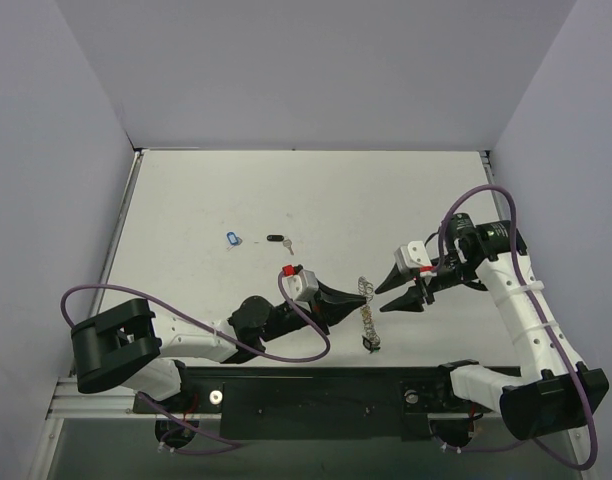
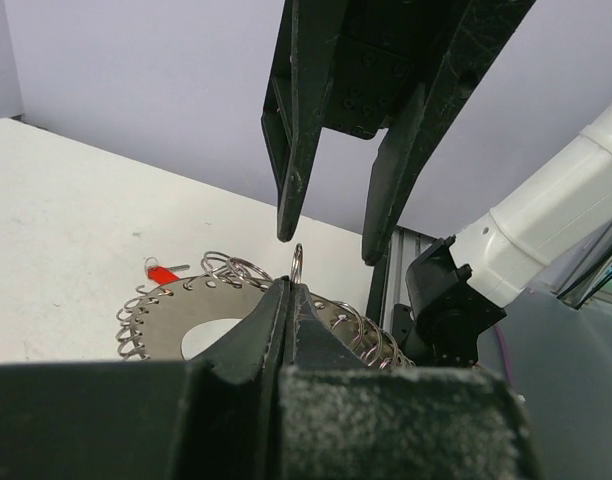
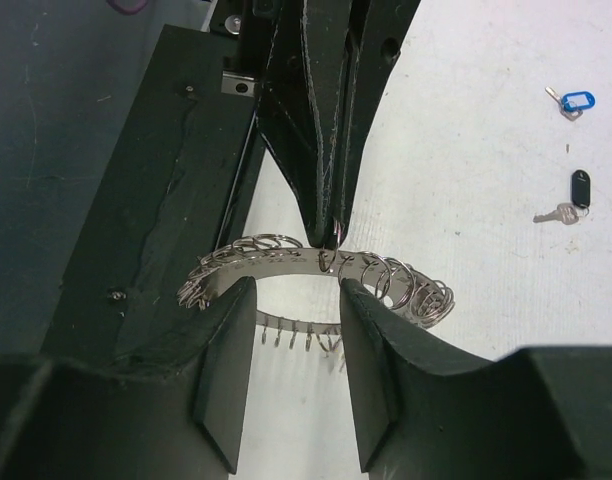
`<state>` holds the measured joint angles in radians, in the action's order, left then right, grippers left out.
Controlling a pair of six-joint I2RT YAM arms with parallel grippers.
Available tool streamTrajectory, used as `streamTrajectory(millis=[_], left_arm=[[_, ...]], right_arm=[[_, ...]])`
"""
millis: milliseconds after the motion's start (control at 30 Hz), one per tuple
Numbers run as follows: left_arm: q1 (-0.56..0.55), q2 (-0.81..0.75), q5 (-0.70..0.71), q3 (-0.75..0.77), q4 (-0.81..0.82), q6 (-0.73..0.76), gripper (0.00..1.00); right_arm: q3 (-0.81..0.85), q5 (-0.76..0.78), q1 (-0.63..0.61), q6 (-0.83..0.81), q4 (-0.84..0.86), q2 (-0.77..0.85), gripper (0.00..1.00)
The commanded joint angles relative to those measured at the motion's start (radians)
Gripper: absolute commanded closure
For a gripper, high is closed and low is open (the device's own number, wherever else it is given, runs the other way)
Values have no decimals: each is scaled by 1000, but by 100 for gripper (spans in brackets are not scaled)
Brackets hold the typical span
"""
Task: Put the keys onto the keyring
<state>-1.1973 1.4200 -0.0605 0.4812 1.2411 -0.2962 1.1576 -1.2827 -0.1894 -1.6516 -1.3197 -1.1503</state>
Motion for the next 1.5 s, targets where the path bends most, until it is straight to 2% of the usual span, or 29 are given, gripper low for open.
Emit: streamTrajectory(millis=[0,1033,1133,1267,1467], left_arm=[[-5,-21,5,33,193,-23,100],[-7,2,-15,53,224,-31,100],[-8,3,-13,53,227,-31,100],[-12,0,-10,50,230,-29,100],[-13,-1,4,40,218,-37,100]], right_arm=[[4,-95,4,-30,-248,-9,66],[5,-92,-65,-25,-245,-92,86],[2,-92,-68,-16,-239,-94,89],[1,-89,-68,-2,-228,-94,100],[-1,-57,-68,99,-167,-82,100]])
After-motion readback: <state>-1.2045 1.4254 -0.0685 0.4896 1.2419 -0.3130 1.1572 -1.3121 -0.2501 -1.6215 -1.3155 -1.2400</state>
